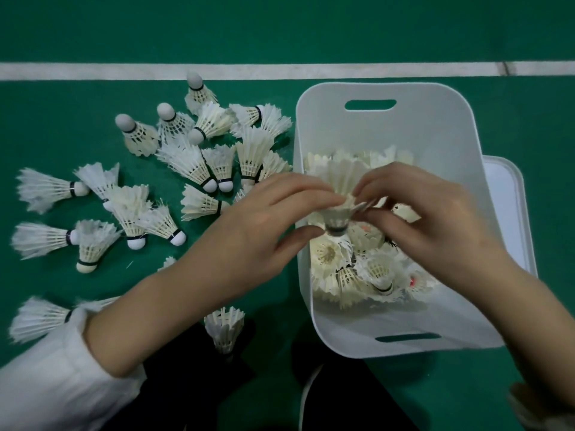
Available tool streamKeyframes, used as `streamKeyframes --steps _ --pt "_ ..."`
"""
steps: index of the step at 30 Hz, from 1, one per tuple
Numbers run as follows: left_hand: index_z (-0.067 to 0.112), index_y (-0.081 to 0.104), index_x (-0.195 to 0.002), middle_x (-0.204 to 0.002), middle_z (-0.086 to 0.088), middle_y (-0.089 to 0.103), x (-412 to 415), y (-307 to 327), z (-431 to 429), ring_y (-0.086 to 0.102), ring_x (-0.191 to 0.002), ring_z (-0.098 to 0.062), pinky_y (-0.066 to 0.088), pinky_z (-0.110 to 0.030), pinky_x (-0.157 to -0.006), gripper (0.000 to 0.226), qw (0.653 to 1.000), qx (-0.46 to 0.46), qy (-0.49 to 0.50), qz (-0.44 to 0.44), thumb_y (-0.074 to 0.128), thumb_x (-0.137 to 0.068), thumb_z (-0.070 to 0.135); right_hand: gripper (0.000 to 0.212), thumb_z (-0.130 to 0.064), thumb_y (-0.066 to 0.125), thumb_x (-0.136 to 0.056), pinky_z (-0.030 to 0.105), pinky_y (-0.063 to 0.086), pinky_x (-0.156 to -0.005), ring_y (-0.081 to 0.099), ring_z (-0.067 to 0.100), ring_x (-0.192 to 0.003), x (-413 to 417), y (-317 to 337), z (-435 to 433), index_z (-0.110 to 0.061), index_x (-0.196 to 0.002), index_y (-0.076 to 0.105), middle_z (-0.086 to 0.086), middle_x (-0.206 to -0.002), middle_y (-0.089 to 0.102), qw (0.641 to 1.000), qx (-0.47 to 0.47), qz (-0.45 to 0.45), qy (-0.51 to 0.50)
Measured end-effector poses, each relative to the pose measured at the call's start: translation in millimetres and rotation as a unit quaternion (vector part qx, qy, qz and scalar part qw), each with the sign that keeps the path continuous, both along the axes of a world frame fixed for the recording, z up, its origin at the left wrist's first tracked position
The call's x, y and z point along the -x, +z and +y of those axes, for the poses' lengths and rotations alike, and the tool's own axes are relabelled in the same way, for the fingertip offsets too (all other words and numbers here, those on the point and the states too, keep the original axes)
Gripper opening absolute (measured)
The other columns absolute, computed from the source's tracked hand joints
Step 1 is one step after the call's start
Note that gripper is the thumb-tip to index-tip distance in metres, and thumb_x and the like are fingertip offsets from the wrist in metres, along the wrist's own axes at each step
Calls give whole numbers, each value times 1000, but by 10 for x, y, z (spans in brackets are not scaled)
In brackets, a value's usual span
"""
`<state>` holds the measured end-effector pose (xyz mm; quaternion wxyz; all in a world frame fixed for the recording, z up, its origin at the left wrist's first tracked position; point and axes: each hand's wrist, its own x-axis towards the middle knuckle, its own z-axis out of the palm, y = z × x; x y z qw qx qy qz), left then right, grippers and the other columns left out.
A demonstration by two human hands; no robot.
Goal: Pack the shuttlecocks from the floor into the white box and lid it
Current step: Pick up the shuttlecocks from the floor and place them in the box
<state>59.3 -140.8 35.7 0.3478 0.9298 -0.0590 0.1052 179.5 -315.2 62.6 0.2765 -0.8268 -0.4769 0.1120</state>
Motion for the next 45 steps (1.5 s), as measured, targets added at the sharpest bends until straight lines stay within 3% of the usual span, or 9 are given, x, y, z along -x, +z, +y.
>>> streamKeyframes --steps 3,8,13,20,26,30,36,41,45 --pt "19 51 -129 -130 3 50 35 41 80 45 -119 -5 34 -18 -104 40 999 23 34 31 53 -90 25 9 -17 67 -83 20 48 -71 57 12 -74 -74 28 -115 -9 -85 63 4 -85 63 995 -19 18 -96" --pt "20 59 -110 -101 9 56 139 -140 455 53 -86 -2 42 -13 -74 23 979 7 165 116 50 -91 29 8 -19 58 -89 29 48 -72 62 22 -82 -277 -190 -214 -12 -94 61 3 -89 62 971 40 57 -227" --pt "10 58 -106 -100 -6 57 359 -738 922 54 -87 -22 40 -32 -72 26 920 -76 304 236 52 -91 31 14 -17 55 -91 33 44 -74 57 22 -82 -292 -520 -169 -7 -98 62 8 -94 61 970 95 36 -221" --pt "-1 50 -114 -107 -22 54 494 -1180 992 51 -99 -36 41 -40 -82 45 877 -102 337 328 60 -87 33 15 -18 54 -91 31 40 -70 52 21 -83 -302 -824 -127 -6 -94 63 -2 -84 52 964 216 4 -155" --pt "1 59 -100 -95 -18 59 543 -1267 1032 51 -92 -33 40 -40 -77 27 898 -104 322 281 59 -89 25 21 -27 52 -92 28 38 -68 50 17 -81 -309 -803 -89 -11 -98 63 -1 -90 55 960 237 -7 -147" --pt "5 63 -95 -92 -10 59 580 -1170 1049 49 -90 -25 33 -29 -75 17 927 -63 289 230 60 -89 21 30 -35 49 -92 31 43 -71 54 15 -81 -271 -636 -68 -19 -117 56 -1 -114 53 957 261 12 -125" --pt "20 52 -99 -87 14 53 536 -664 902 58 -66 -14 43 -25 -58 6 937 50 293 185 52 -93 22 19 -30 52 -90 38 50 -78 60 12 -81 -114 -109 139 -23 -105 62 -10 -103 56 985 120 17 -126" --pt "12 62 -99 -89 13 58 575 -434 855 53 -78 1 39 1 -67 11 962 51 223 145 57 -90 13 18 -23 51 -92 22 48 -73 56 6 -80 282 47 605 -15 -102 65 -4 -106 57 999 22 31 7" --pt "7 65 -98 -90 1 66 632 -354 816 53 -80 -4 40 -8 -71 14 985 20 127 111 59 -86 12 34 -32 41 -90 32 54 -65 61 14 -81 572 -125 940 -15 -116 56 1 -122 50 990 63 24 123"
